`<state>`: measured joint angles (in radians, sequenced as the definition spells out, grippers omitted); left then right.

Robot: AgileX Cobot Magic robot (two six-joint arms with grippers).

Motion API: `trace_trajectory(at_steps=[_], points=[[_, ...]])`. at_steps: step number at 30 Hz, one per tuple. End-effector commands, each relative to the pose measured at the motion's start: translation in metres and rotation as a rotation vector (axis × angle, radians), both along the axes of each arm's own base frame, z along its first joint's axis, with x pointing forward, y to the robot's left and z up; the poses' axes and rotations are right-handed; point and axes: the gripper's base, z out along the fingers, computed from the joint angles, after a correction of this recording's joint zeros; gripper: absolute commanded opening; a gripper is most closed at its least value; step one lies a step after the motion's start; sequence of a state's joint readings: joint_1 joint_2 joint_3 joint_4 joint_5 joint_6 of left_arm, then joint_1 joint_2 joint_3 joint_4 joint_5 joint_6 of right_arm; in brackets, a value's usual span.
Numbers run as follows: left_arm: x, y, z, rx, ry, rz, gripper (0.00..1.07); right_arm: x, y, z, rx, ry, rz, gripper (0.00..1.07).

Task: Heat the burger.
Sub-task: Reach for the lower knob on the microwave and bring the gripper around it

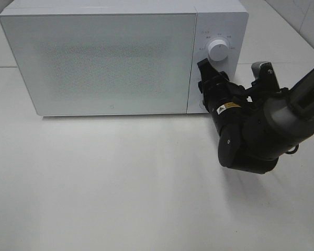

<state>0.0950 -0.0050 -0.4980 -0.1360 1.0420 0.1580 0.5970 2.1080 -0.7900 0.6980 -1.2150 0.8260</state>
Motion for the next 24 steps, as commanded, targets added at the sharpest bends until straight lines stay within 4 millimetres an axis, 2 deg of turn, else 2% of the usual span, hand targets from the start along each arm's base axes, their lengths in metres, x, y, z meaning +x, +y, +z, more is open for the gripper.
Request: trace_trajectory(at_steps=[1,2,3,5,7,8,9,14,18,24], points=[[-0.0031,-0.0009,-0.0005,-0.005,-0.026,-0.002,1.00,0.0081,0.0216,0.0146,0.146,-0.099,0.159,0.00],[-0.0031,-0.0009,-0.0005,-0.005,-0.026,-0.002,1.00,0.0081,0.0216,0.0146,0.146,-0.099,0.159,0.00],[-0.0031,-0.0009,-0.0005,-0.005,-0.026,-0.002,1.00,0.0081,0.0216,0.0146,0.242,-0.093,0.145,0.00],[-0.0031,-0.0009,-0.0005,-0.005,-0.026,-0.002,1.00,0.0081,0.0216,0.0146,0.292,-0.090,0.138,0.00],[-0.0031,-0.0009,-0.0005,-0.005,-0.026,-0.002,1.00,0.0081,0.0216,0.0146,0.420,-0.082,0.120,0.00],[-0.0031,-0.0009,-0.0005,-0.005,-0.026,-0.002,1.00,0.0081,0.0216,0.0146,0.420,-0.082,0.120,0.00],[-0.0031,-0.0009,-0.0005,-0.005,-0.026,-0.002,1.00,0.0081,0.0215,0.0147,0.500,-0.078,0.107,0.00],[-0.0031,-0.0009,-0.0005,-0.005,-0.026,-0.002,1.00,0.0081,0.0215,0.0149,0.656,-0.070,0.084,0.00],[-0.0031,-0.0009,-0.0005,-0.005,-0.026,-0.002,1.00,0.0082,0.0213,0.0150,0.737,-0.065,0.070,0.00],[-0.0031,-0.0009,-0.0005,-0.005,-0.026,-0.002,1.00,0.0082,0.0209,0.0152,0.762,-0.067,0.063,0.00]])
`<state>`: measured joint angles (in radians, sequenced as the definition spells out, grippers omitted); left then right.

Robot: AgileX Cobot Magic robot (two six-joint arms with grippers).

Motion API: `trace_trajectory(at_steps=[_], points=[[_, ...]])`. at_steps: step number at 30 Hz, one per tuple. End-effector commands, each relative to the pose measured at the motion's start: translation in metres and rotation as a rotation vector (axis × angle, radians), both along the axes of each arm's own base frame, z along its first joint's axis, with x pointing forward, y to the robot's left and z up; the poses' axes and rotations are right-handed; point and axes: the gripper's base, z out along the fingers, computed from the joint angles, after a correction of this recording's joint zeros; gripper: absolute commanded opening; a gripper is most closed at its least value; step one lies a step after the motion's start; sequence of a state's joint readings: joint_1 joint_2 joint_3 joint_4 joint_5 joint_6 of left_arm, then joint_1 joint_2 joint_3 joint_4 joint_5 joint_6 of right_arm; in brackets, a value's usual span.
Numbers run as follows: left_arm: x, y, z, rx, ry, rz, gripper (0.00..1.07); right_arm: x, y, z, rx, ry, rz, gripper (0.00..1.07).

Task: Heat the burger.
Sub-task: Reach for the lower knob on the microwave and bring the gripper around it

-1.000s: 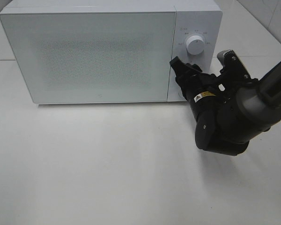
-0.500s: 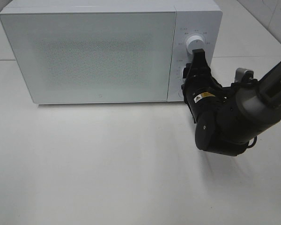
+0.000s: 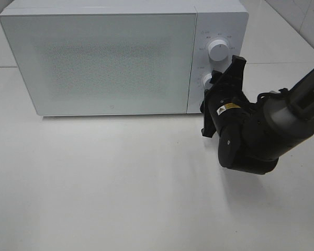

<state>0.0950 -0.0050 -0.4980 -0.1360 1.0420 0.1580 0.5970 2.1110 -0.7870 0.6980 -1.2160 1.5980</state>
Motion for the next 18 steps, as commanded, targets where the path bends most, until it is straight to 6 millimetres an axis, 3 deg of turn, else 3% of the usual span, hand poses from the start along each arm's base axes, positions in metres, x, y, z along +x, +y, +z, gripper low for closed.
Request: trace_trajectory(at_steps=[1,18], points=[[-0.0031,-0.0009,-0.0005,-0.005,-0.026,-0.002,1.00,0.0090,0.0213,0.0176,0.007,-0.128,0.169,0.00],[-0.0031,-0.0009,-0.0005,-0.005,-0.026,-0.002,1.00,0.0094,0.0174,0.0178,-0.095,-0.133,0.139,0.05]])
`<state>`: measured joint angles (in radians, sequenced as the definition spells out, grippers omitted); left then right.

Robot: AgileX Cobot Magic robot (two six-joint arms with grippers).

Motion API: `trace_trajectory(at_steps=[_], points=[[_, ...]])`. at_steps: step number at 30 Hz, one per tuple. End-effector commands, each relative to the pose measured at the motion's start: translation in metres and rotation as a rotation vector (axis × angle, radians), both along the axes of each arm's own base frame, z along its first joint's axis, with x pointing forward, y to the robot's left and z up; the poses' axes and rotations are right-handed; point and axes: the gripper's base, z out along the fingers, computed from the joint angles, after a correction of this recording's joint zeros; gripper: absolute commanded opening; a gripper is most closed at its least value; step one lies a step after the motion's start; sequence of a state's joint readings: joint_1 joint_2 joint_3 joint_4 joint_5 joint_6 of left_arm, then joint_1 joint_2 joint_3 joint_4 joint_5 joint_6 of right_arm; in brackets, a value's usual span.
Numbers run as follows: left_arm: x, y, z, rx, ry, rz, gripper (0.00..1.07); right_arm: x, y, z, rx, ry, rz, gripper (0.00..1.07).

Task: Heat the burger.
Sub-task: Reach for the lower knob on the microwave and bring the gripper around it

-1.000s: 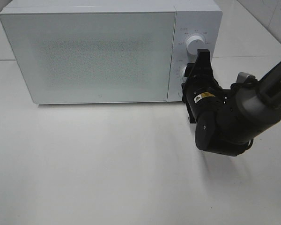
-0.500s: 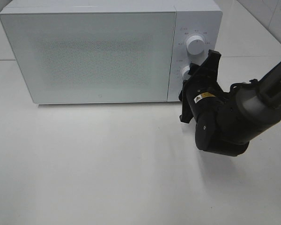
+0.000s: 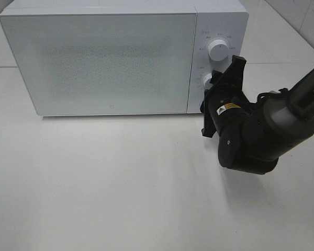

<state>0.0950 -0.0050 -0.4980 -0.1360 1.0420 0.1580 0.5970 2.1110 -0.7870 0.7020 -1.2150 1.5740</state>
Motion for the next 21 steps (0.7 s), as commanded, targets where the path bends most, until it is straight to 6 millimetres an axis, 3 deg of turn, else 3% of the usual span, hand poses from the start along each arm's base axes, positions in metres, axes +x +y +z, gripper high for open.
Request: trace_trajectory(at_steps=[1,10,21], points=[[-0.003,-0.001,-0.001,-0.005,-0.026,-0.002,1.00,0.009,0.018,0.018,-0.073,-0.134,0.139,0.05],[-0.003,-0.001,-0.001,-0.005,-0.026,-0.002,1.00,0.010,0.008,0.016,-0.105,-0.107,0.035,0.18],[-0.003,-0.001,-0.001,-0.005,-0.026,-0.002,1.00,0.009,0.002,0.015,-0.082,-0.090,-0.030,0.59]])
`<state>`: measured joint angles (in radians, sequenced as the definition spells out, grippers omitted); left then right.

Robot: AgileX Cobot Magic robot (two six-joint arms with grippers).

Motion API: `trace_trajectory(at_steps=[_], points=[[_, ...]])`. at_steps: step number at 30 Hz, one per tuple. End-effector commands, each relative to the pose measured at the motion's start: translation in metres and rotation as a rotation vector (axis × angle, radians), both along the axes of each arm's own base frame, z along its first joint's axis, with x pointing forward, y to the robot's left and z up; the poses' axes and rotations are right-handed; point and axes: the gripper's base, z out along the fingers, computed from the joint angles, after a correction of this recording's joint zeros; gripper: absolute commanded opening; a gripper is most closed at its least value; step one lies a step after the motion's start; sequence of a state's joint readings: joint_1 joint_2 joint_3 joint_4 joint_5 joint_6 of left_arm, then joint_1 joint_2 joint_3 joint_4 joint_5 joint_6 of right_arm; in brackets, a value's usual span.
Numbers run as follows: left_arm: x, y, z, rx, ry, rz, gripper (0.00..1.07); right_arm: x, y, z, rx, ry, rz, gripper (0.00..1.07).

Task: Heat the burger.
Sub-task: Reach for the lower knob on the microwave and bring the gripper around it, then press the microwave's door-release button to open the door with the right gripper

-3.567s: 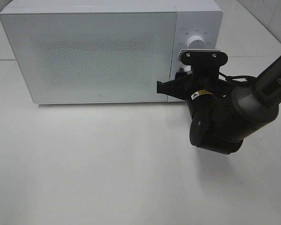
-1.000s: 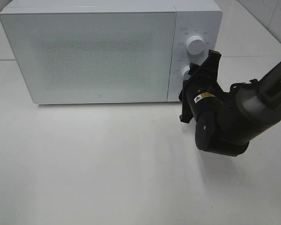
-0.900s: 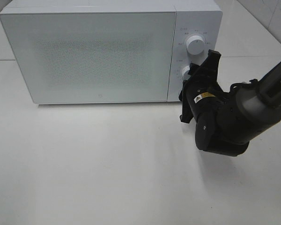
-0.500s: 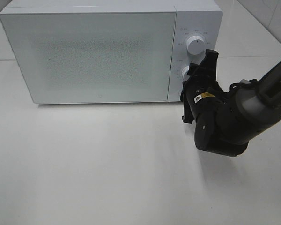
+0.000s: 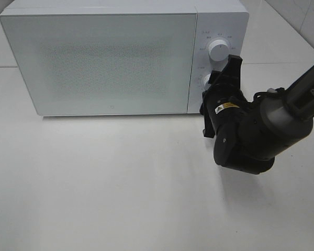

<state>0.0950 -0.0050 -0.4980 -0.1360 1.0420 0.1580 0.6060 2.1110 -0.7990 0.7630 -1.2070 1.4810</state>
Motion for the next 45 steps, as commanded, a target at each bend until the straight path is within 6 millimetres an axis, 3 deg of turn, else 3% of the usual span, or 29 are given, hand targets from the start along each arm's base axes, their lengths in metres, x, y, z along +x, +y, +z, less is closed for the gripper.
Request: trace_trajectory(at_steps=[1,9,18,26,37,38,45], points=[[-0.003,-0.001,-0.001,-0.005,-0.026,-0.002,1.00,0.009,0.002,0.014,-0.016,-0.104,0.002,0.59],[-0.003,-0.001,-0.001,-0.005,-0.026,-0.002,1.00,0.008,0.000,0.013,-0.076,-0.091,-0.015,0.66],[-0.003,-0.001,-0.001,-0.005,-0.026,-0.002,1.00,0.007,0.008,0.018,-0.161,-0.106,0.093,0.73],[-0.003,-0.001,-0.001,-0.005,-0.026,-0.002,1.00,-0.014,0.003,0.024,-0.339,0.002,0.234,0.73],[-0.003,-0.001,-0.001,-0.005,-0.026,-0.002,1.00,-0.046,0.006,0.052,-0.749,0.221,0.648,0.73],[-0.003,-0.001,-0.001,-0.005,-0.026,-0.002,1.00,-0.053,0.005,0.057,-0.877,0.253,0.762,0.73],[-0.003,-0.001,-0.001,-0.005,-0.026,-0.002,1.00,-0.073,0.005,0.070,-1.186,0.252,1.076,0.73]])
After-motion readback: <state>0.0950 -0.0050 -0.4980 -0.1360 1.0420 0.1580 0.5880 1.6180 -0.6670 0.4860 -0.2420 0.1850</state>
